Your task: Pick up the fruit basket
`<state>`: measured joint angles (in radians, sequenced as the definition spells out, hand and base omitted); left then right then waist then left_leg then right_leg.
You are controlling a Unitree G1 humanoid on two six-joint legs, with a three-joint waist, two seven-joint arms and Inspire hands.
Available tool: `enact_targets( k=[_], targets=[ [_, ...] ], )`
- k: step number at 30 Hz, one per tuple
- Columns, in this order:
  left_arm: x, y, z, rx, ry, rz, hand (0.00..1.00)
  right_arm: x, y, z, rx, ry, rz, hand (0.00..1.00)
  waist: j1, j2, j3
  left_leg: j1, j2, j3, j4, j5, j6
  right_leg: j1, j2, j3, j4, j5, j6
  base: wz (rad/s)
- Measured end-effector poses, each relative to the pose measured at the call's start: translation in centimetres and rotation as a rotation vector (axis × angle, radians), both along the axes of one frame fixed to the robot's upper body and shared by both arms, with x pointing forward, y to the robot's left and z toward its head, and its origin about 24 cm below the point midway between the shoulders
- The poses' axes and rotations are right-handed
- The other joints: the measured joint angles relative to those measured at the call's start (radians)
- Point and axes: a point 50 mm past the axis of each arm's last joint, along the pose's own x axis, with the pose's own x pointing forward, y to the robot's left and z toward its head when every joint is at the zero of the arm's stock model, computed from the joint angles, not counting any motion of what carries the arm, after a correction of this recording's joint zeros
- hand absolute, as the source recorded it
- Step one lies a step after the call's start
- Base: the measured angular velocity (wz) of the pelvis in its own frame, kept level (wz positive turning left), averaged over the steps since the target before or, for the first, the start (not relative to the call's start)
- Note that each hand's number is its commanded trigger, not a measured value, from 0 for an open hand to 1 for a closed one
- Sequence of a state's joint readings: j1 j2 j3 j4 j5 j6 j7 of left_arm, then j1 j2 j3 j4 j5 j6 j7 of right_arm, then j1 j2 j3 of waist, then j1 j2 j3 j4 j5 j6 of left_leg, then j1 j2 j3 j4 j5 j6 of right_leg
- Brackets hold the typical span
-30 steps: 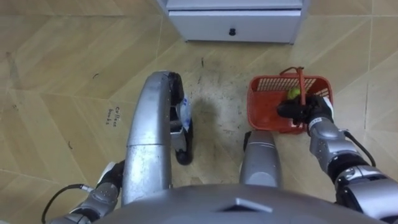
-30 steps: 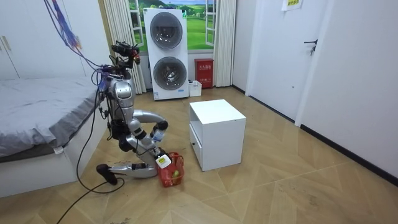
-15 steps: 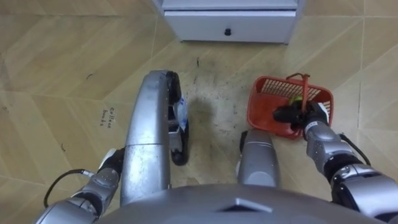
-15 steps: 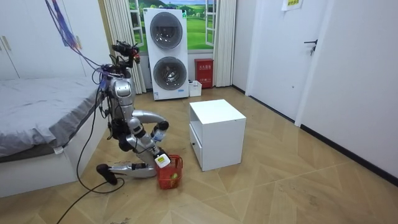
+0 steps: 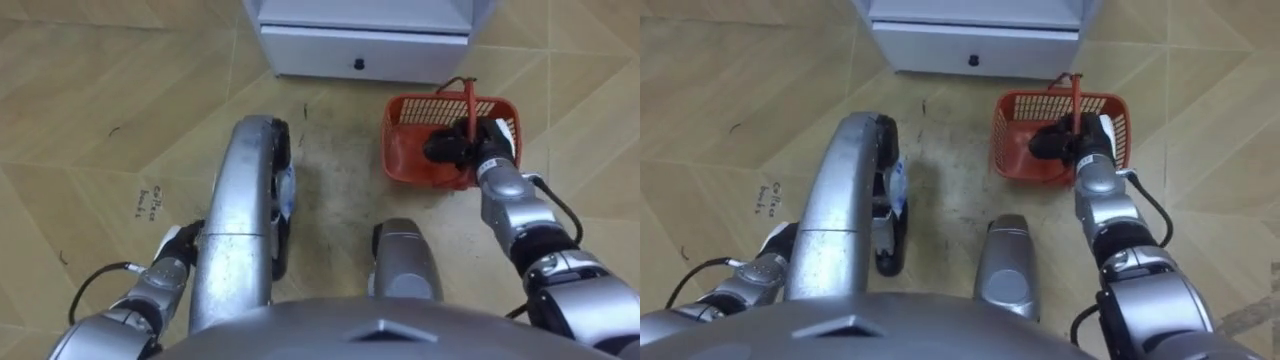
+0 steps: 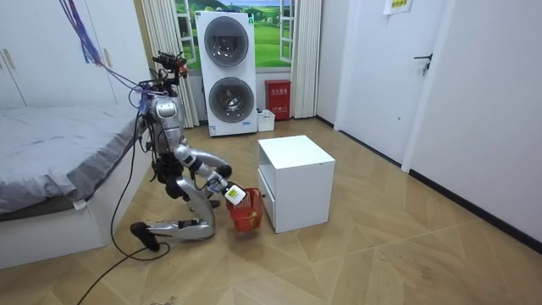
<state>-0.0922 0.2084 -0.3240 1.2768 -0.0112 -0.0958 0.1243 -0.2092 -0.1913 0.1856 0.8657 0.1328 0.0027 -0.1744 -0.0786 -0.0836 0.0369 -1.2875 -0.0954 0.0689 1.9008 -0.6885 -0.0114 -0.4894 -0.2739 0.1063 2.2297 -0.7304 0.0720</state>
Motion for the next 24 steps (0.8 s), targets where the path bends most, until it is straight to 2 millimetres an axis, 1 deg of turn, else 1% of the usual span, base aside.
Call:
enact_targets(
  k=[1, 2, 3, 4, 5, 6, 7, 8, 9, 10, 11, 12, 13, 14, 15, 16, 17, 18, 19, 20, 21, 22, 23, 24],
  targets=[
    [0.1, 0.0, 0.0, 0.004, -0.004, 0.001, 0.0, 0.1, 0.1, 0.2, -0.005, -0.009, 0.007, 1.0, 0.0, 0.0, -0.0002, 0.009, 0.001, 0.004, -0.013, 0.0, 0.002, -0.001, 0.001, 0.007, -0.017, 0.0, 0.0, -0.2],
    [0.3, 0.1, 0.1, 0.006, -0.008, 0.006, 0.0, 0.3, 0.1, 0.4, -0.016, -0.019, 0.019, 1.0, -0.003, 0.006, -0.0029, 0.026, 0.006, 0.007, -0.037, 0.003, 0.008, -0.001, 0.0, 0.009, -0.056, 0.0, 0.0, -0.32],
    [0.3, 0.2, 0.1, 0.008, -0.011, 0.016, 0.0, 0.2, 0.1, 0.3, -0.029, -0.018, 0.032, 1.0, 0.0, 0.012, -0.0051, 0.047, 0.023, 0.008, -0.063, 0.007, 0.016, -0.002, 0.0, 0.01, -0.105, 0.0, 0.0, -0.38],
    [0.2, 0.3, 0.1, 0.012, -0.013, 0.027, 0.0, 0.2, 0.2, 0.3, -0.038, -0.016, 0.044, 1.0, 0.003, 0.015, -0.0061, 0.059, 0.03, 0.008, -0.076, 0.01, 0.022, 0.0, 0.0, 0.01, -0.131, 0.0, 0.0, -0.49],
    [-0.1, 0.6, 0.1, 0.019, -0.011, 0.051, 0.0, -0.1, 0.5, 0.2, -0.053, -0.014, 0.074, 1.0, 0.003, 0.021, -0.0094, 0.085, 0.039, 0.007, -0.106, 0.021, 0.04, 0.009, 0.0, 0.006, -0.192, 0.001, 0.001, -0.48],
    [-0.3, 0.7, 0.1, 0.022, -0.006, 0.068, 0.0, -0.5, 0.8, 0.0, -0.063, -0.007, 0.101, 1.0, 0.002, 0.027, -0.0106, 0.116, 0.054, 0.007, -0.137, 0.041, 0.055, 0.029, 0.009, 0.003, -0.263, 0.001, 0.002, -0.46],
    [-0.4, 0.8, 0.0, 0.022, -0.004, 0.076, 0.0, -0.6, 0.9, -0.1, -0.065, -0.001, 0.111, 1.0, 0.001, 0.03, -0.0115, 0.129, 0.061, 0.007, -0.153, 0.053, 0.06, 0.039, 0.016, 0.001, -0.302, 0.001, 0.003, -0.52],
    [-0.6, 1.0, 0.0, 0.02, -0.003, 0.096, 0.0, -0.9, 1.2, -0.3, -0.07, 0.007, 0.126, 1.0, 0.002, 0.037, -0.0129, 0.153, 0.085, 0.007, -0.181, 0.09, 0.076, 0.061, 0.031, 0.0, -0.39, 0.003, 0.005, -0.62],
    [-1.3, 1.4, 0.0, 0.026, 0.012, 0.109, 0.0, -1.1, 1.4, -0.5, -0.07, 0.015, 0.139, 1.0, 0.012, 0.039, -0.0086, 0.165, 0.113, 0.009, -0.175, 0.17, 0.096, 0.102, 0.043, 0.001, -0.491, 0.006, 0.01, -0.68],
    [-1.6, 1.6, -0.1, 0.031, 0.022, 0.11, 0.0, -1.5, 1.5, -0.7, -0.069, 0.024, 0.145, 1.0, 0.02, 0.038, 0.0041, 0.153, 0.112, 0.028, -0.177, 0.184, 0.102, 0.135, 0.051, 0.002, -0.536, 0.006, 0.011, -0.08],
    [-0.8, 1.2, 0.1, 0.019, 0.003, 0.079, 0.0, -2.2, 0.1, -0.3, -0.088, 0.009, 0.119, 1.0, 0.021, 0.018, -0.0056, 0.128, 0.039, 0.125, -0.317, 0.158, 0.121, 0.181, 0.029, 0.004, -0.625, 0.006, 0.013, 0.68],
    [0.6, 0.6, 0.5, -0.004, -0.049, 0.051, 0.0, -2.4, -1.4, 0.4, -0.115, -0.011, 0.103, 1.0, 0.017, 0.031, -0.0217, 0.124, -0.008, 0.224, -0.521, 0.247, 0.229, 0.208, 0.034, 0.007, -0.695, 0.004, 0.018, 0.75],
    [0.3, 0.8, 0.5, 0.0, -0.05, 0.06, 0.0, -2.2, -1.5, 0.7, -0.109, -0.024, 0.092, 1.0, 0.038, 0.023, -0.0237, 0.129, 0.001, 0.231, -0.524, 0.252, 0.223, 0.214, 0.026, 0.004, -0.726, 0.007, 0.026, 0.34],
    [0.6, 1.1, 0.7, 0.01, -0.065, 0.091, 0.0, -1.9, -1.4, 1.5, -0.11, -0.067, 0.087, 1.0, 0.054, 0.023, -0.0255, 0.159, 0.011, 0.235, -0.575, 0.238, 0.24, 0.226, 0.038, -0.006, -0.816, 0.034, 0.048, -0.19],
    [0.6, 1.3, 0.7, 0.015, -0.068, 0.112, 0.0, -1.6, -0.9, 1.9, -0.104, -0.094, 0.103, 1.0, 0.058, 0.023, -0.0253, 0.183, 0.012, 0.229, -0.617, 0.239, 0.239, 0.232, 0.037, -0.008, -0.866, 0.045, 0.053, -0.31],
    [0.2, 1.7, 0.7, 0.032, -0.06, 0.133, 0.0, -1.1, 0.3, 2.6, -0.09, -0.136, 0.148, 1.0, 0.059, 0.023, -0.0253, 0.249, 0.013, 0.216, -0.714, 0.261, 0.224, 0.244, 0.032, -0.028, -0.963, 0.046, 0.051, -0.52],
    [-0.5, 2.0, 0.5, 0.051, -0.048, 0.154, 0.0, -1.9, 0.7, 1.9, -0.091, -0.092, 0.174, 1.0, 0.067, 0.023, -0.0246, 0.337, 0.014, 0.193, -0.815, 0.286, 0.204, 0.265, 0.031, -0.057, -1.062, 0.056, 0.045, -0.69],
    [-1.3, 2.4, 0.4, 0.069, -0.038, 0.174, 0.0, -3.2, 1.0, 1.6, -0.089, -0.084, 0.185, 1.0, 0.073, 0.023, -0.0241, 0.425, 0.018, 0.174, -0.918, 0.316, 0.189, 0.286, 0.033, -0.085, -1.178, 0.078, 0.038, -0.62],
    [-1.8, 2.6, 0.4, 0.08, -0.031, 0.184, 0.0, -3.8, 1.1, 1.6, -0.082, -0.093, 0.187, 1.0, 0.074, 0.023, -0.023, 0.465, 0.022, 0.166, -0.963, 0.332, 0.179, 0.295, 0.032, -0.093, -1.233, 0.093, 0.033, -0.69],
    [-2.9, 3.2, 0.3, 0.1, -0.01, 0.208, 0.0, -4.3, 1.4, 2.2, -0.068, -0.132, 0.194, 1.0, 0.074, 0.024, -0.0198, 0.534, 0.037, 0.159, -1.036, 0.357, 0.163, 0.298, 0.034, -0.113, -1.352, 0.125, 0.028, -0.73],
    [-3.6, 3.5, 0.2, 0.113, 0.009, 0.213, 0.0, -4.3, 1.5, 2.8, -0.061, -0.172, 0.203, 1.0, 0.069, 0.026, -0.0157, 0.579, 0.047, 0.139, -1.075, 0.372, 0.143, 0.3, 0.043, -0.148, -1.433, 0.141, 0.021, -0.64],
    [-3.9, 3.7, 0.2, 0.117, 0.016, 0.214, 0.0, -4.2, 1.5, 3.0, -0.059, -0.187, 0.206, 1.0, 0.063, 0.026, -0.0159, 0.596, 0.05, 0.132, -1.09, 0.378, 0.134, 0.315, 0.049, -0.164, -1.453, 0.157, 0.008, -0.32],
    [-3.8, 3.8, 0.3, 0.119, 0.013, 0.214, 0.0, -3.9, 1.4, 3.7, -0.06, -0.22, 0.21, 1.0, 0.057, 0.02, -0.0138, 0.615, 0.052, 0.133, -1.116, 0.393, 0.126, 0.335, 0.051, -0.175, -1.488, 0.163, 0.002, -0.06],
    [-3.6, 3.6, 0.3, 0.115, 0.003, 0.21, 0.0, -3.5, 1.3, 4.4, -0.066, -0.25, 0.219, 1.0, 0.057, 0.019, -0.0132, 0.618, 0.055, 0.132, -1.132, 0.409, 0.122, 0.343, 0.051, -0.192, -1.519, 0.162, 0.003, 0.0]
  ],
)
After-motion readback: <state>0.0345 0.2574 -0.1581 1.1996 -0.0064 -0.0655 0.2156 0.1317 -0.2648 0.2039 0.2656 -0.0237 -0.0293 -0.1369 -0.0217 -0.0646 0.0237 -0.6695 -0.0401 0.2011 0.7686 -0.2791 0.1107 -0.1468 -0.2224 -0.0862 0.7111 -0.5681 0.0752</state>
